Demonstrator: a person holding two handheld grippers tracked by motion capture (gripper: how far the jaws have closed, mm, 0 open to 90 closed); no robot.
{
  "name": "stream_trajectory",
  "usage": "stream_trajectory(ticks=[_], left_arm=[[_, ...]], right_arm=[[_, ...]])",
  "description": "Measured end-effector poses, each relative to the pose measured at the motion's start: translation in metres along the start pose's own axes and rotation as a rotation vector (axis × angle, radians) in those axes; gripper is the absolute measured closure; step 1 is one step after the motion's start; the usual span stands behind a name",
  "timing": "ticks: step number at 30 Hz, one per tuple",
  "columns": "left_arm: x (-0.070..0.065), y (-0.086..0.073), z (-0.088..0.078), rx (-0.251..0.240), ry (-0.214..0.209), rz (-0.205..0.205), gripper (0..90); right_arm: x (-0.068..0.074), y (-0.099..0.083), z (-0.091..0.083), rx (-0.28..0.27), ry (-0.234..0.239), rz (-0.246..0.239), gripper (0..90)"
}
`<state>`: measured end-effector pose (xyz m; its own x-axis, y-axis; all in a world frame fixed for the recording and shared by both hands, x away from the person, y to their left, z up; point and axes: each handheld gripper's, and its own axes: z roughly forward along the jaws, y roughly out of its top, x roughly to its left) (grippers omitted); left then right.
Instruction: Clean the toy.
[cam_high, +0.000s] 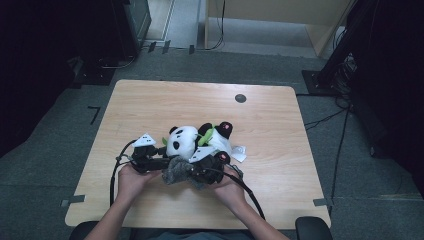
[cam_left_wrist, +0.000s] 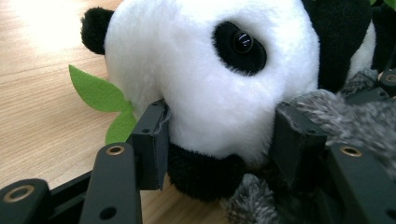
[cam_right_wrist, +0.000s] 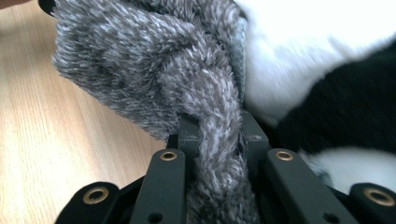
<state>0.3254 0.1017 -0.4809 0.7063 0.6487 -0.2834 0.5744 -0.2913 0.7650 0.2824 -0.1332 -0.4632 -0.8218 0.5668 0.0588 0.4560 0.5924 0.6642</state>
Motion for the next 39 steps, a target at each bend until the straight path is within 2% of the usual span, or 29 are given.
stream_trajectory(ticks=[8,17,22,28,34,39], left_arm=[[0.0,0.0,0.0,-0.001,-0.001,-0.002,43.7],[0.0,0.0,0.0,0.0,0.001,0.0,43.7],[0.0,0.0,0.0,0.006,0.003,0.008,43.9],[0.0,0.0,0.0,0.006,0.003,0.009,43.8],[0.0,0.0,0.0,0.005,0.002,0.008,43.8],[0.0,0.0,0.0,0.006,0.002,0.008,43.8]], right_arm=[[-0.003,-0.013,-0.01,0.002,-0.031,0.002,77.0],[-0.003,-0.032,-0.033,-0.023,-0.055,0.009,77.3],[-0.009,-0.044,-0.047,-0.028,-0.069,0.055,77.2],[-0.029,-0.063,-0.063,-0.034,-0.061,0.161,77.0],[-0.035,-0.073,-0.074,-0.026,-0.086,0.168,76.8],[-0.041,-0.082,-0.082,-0.008,-0.102,0.198,76.9]])
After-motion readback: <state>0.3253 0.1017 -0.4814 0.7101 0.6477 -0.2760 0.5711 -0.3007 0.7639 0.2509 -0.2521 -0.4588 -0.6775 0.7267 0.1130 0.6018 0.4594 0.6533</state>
